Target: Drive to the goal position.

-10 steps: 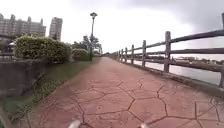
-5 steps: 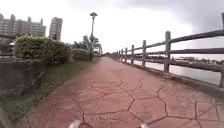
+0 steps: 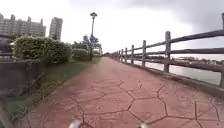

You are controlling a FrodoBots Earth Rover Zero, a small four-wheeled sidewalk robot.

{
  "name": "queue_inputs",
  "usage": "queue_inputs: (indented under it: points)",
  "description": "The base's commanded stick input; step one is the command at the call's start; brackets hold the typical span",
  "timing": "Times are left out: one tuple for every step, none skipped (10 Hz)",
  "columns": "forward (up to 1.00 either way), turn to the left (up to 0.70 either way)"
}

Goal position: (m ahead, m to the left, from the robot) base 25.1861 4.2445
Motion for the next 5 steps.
queue_inputs:
  points:
    - [0.7, 0.27]
    - [0.7, 0.27]
    - [0.7, 0.11]
    - [0.7, 0.0]
    - [0.7, 0.0]
